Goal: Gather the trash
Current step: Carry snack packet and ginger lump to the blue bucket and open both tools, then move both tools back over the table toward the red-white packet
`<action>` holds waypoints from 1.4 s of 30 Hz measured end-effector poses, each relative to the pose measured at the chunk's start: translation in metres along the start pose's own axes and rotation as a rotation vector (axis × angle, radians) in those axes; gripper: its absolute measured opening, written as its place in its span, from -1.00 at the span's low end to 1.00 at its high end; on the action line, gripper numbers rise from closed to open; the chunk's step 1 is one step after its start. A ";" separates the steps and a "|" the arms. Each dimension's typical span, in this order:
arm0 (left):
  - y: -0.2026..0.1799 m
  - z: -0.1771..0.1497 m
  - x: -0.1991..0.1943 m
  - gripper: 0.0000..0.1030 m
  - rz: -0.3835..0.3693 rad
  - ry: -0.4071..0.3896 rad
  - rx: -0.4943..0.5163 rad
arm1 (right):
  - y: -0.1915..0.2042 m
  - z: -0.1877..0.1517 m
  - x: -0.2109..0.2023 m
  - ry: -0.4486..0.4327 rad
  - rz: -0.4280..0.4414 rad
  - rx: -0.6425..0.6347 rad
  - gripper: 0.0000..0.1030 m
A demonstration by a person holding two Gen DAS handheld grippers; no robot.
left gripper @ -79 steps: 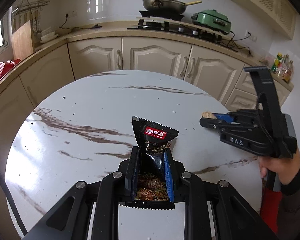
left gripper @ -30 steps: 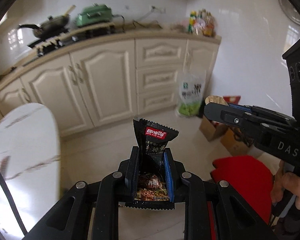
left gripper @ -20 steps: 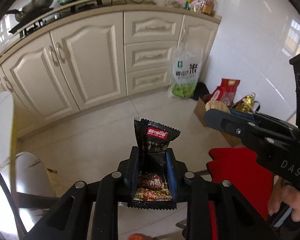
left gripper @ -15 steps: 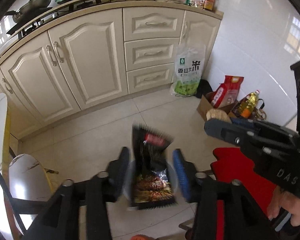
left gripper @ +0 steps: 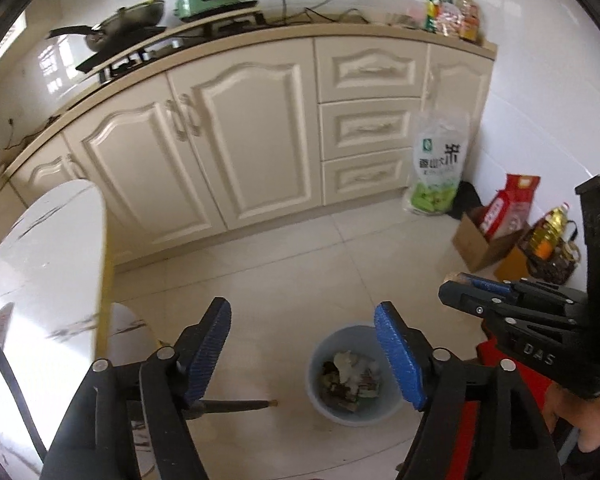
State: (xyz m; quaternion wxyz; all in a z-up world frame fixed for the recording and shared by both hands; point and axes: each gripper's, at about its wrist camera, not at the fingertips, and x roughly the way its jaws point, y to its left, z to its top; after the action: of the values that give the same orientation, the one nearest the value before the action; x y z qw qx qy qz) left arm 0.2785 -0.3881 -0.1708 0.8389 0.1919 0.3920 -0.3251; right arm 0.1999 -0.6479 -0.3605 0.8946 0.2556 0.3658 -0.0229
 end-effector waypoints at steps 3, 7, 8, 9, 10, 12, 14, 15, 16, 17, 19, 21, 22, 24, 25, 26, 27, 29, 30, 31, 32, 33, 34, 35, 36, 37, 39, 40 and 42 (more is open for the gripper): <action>0.008 -0.013 -0.023 0.38 0.017 -0.016 -0.003 | 0.005 0.002 0.005 0.004 -0.012 0.005 -0.45; 0.019 -0.025 -0.051 0.38 0.003 -0.045 -0.025 | 0.018 0.005 0.001 0.001 -0.021 -0.002 -0.24; 0.026 -0.029 -0.059 0.38 -0.002 -0.052 -0.028 | 0.023 0.006 -0.001 -0.001 -0.021 -0.007 -0.22; 0.030 -0.033 -0.070 0.38 -0.004 -0.065 -0.033 | 0.030 0.008 -0.006 -0.009 -0.023 -0.016 -0.19; 0.036 -0.036 -0.079 0.38 -0.005 -0.077 -0.036 | 0.035 0.009 -0.009 -0.014 -0.024 -0.023 -0.17; 0.049 -0.045 -0.101 0.38 -0.014 -0.105 -0.040 | 0.055 0.014 -0.021 -0.036 -0.028 -0.048 -0.09; 0.062 -0.055 -0.121 0.41 -0.012 -0.137 -0.046 | 0.077 0.020 -0.033 -0.065 -0.023 -0.075 -0.02; 0.069 -0.062 -0.134 0.43 -0.007 -0.155 -0.051 | 0.088 0.022 -0.037 -0.075 -0.018 -0.086 0.03; 0.077 -0.069 -0.147 0.46 -0.001 -0.173 -0.056 | 0.100 0.024 -0.041 -0.087 -0.011 -0.100 0.07; 0.088 -0.078 -0.159 0.46 0.005 -0.186 -0.060 | 0.117 0.027 -0.046 -0.101 0.001 -0.123 0.08; 0.106 -0.093 -0.183 0.51 0.027 -0.220 -0.073 | 0.146 0.030 -0.053 -0.118 0.021 -0.166 0.13; 0.128 -0.111 -0.208 0.55 0.048 -0.246 -0.087 | 0.177 0.032 -0.058 -0.134 0.048 -0.211 0.17; 0.140 -0.120 -0.221 0.56 0.063 -0.257 -0.101 | 0.193 0.033 -0.059 -0.136 0.062 -0.231 0.21; 0.156 -0.137 -0.242 0.59 0.092 -0.276 -0.114 | 0.225 0.034 -0.059 -0.143 0.083 -0.270 0.24; 0.171 -0.147 -0.254 0.67 0.122 -0.286 -0.126 | 0.240 0.035 -0.057 -0.141 0.092 -0.291 0.27; 0.177 -0.154 -0.260 0.70 0.138 -0.289 -0.132 | 0.258 0.035 -0.055 -0.138 0.103 -0.311 0.28; 0.192 -0.163 -0.270 0.71 0.168 -0.293 -0.149 | 0.270 0.034 -0.052 -0.138 0.113 -0.325 0.29; 0.211 -0.176 -0.281 0.71 0.195 -0.297 -0.170 | 0.300 0.032 -0.044 -0.126 0.135 -0.359 0.34; 0.221 -0.184 -0.286 0.71 0.210 -0.293 -0.178 | 0.312 0.031 -0.041 -0.122 0.141 -0.373 0.40; 0.232 -0.192 -0.292 0.71 0.233 -0.289 -0.193 | 0.330 0.029 -0.034 -0.117 0.149 -0.396 0.41; 0.239 -0.198 -0.296 0.72 0.247 -0.290 -0.202 | 0.340 0.027 -0.030 -0.110 0.153 -0.409 0.41; 0.248 -0.205 -0.301 0.74 0.258 -0.290 -0.213 | 0.351 0.026 -0.025 -0.103 0.157 -0.420 0.42; 0.257 -0.212 -0.305 0.77 0.269 -0.282 -0.225 | 0.362 0.024 -0.019 -0.098 0.165 -0.432 0.42; 0.262 -0.214 -0.306 0.77 0.277 -0.277 -0.233 | 0.377 0.022 -0.011 -0.089 0.171 -0.444 0.44; 0.268 -0.219 -0.308 0.78 0.288 -0.275 -0.243 | 0.384 0.020 -0.005 -0.081 0.171 -0.453 0.51; 0.276 -0.226 -0.310 0.81 0.303 -0.268 -0.258 | 0.397 0.018 0.003 -0.081 0.168 -0.467 0.60; 0.285 -0.222 -0.305 0.85 0.305 -0.247 -0.268 | 0.411 0.015 0.015 -0.079 0.153 -0.481 0.72; 0.288 -0.221 -0.301 0.85 0.299 -0.229 -0.267 | 0.413 0.014 0.018 -0.076 0.147 -0.481 0.80; 0.295 -0.211 -0.287 0.85 0.279 -0.198 -0.262 | 0.416 0.016 0.029 -0.071 0.138 -0.476 0.81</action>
State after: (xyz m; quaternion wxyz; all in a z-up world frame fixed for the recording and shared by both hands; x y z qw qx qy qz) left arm 0.2335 0.0576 -0.0571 0.9281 0.1008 0.3160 -0.1694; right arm 0.3260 -0.2900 -0.1870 0.9414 0.0610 0.3109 0.1160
